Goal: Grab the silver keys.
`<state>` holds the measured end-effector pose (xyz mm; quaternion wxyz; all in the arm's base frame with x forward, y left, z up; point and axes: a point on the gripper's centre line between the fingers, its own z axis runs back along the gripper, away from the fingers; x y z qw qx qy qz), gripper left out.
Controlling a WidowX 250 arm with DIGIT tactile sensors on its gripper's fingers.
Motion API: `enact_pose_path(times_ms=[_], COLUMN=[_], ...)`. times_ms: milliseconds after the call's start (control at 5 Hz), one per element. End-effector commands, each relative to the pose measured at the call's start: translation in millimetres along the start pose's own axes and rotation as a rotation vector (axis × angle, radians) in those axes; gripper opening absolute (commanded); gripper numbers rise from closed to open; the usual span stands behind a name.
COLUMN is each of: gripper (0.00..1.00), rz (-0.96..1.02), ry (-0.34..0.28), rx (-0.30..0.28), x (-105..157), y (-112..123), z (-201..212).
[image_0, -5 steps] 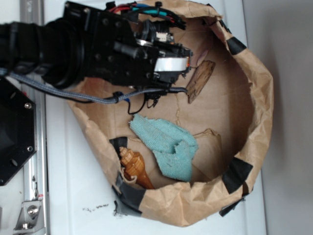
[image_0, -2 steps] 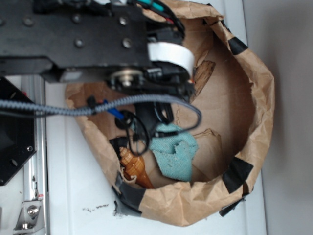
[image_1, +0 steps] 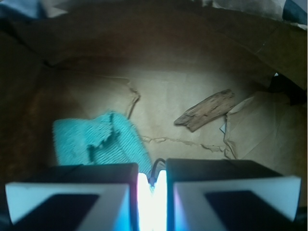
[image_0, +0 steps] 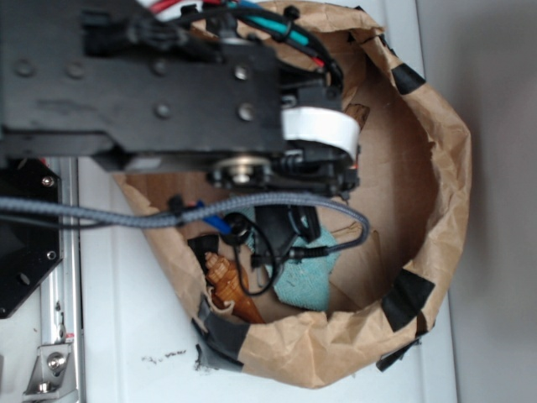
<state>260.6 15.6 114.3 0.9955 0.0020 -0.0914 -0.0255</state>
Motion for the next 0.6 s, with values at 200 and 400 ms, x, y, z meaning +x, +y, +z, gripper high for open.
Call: enact_pose_path(times_ms=[200, 400], gripper=[0.00, 0.00], rz=[0.098, 0.107], ry=[0.023, 0.020], rx=[-0.124, -0.112], x=[23.3, 23.3], y=[11.1, 11.4], z=[16.6, 14.6])
